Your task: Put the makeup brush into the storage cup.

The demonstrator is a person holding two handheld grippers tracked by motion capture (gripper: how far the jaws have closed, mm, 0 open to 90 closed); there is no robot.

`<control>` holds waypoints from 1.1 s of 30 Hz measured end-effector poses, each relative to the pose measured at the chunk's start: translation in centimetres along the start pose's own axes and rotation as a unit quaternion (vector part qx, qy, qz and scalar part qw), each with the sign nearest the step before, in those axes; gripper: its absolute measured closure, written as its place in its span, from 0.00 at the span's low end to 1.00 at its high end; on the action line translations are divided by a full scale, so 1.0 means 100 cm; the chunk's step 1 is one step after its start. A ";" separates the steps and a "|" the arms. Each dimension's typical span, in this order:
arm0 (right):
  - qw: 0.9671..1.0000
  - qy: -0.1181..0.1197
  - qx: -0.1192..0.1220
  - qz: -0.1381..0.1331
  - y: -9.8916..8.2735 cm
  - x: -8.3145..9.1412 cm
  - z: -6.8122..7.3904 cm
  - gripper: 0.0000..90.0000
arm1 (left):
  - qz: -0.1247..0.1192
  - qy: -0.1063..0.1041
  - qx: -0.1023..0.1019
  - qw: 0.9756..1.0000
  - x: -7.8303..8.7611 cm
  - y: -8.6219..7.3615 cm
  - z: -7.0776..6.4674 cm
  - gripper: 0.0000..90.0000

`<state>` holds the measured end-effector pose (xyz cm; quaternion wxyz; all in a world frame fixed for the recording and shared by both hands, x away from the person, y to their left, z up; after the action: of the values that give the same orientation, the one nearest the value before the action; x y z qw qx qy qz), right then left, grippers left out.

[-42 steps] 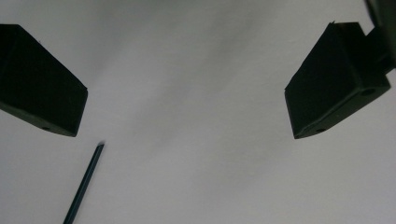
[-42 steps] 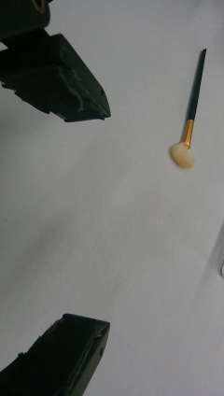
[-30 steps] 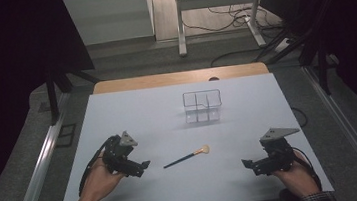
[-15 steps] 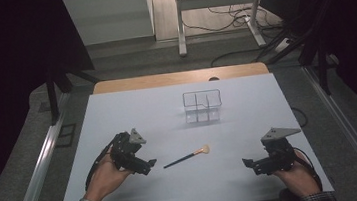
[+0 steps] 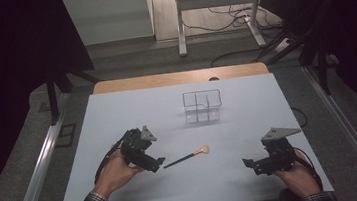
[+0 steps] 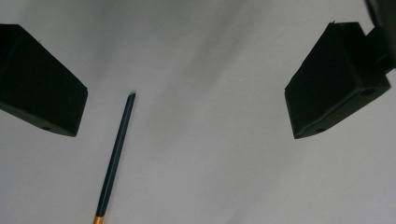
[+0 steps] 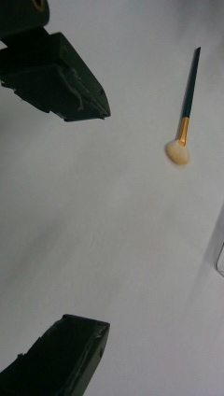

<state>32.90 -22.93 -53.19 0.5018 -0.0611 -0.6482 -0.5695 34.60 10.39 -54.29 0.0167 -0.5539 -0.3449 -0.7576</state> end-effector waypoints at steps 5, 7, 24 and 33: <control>1.000 0.000 0.001 0.001 0.000 0.000 0.000 0.01 | 0.007 -0.007 -0.011 1.000 -0.004 0.004 -0.001 0.00; 1.000 0.000 0.001 0.003 0.000 0.000 0.000 0.01 | 0.009 -0.008 -0.013 1.000 -0.005 0.005 -0.001 0.00; 1.000 0.003 -0.002 0.006 -0.001 -0.001 0.000 0.01 | 0.010 -0.030 -0.027 0.999 -0.021 0.023 -0.009 0.02; 1.000 0.004 -0.001 0.007 -0.001 -0.001 0.000 0.01 | 0.020 -0.036 -0.048 0.998 -0.028 0.035 -0.015 0.02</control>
<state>32.89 -22.88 -53.37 0.5084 -0.0635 -0.6449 -0.5671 35.86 5.87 -55.17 -0.0076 -0.5874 -0.2973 -0.7527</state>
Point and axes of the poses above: each handheld gripper's, and its own axes: x roughly backward along the jaws, y roughly out of its top, z roughly to its left, the point moved 9 cm from there along -x, roughly forward along the jaws, and after that the axes turned 8 degrees about -x, right-handed, at the moved point
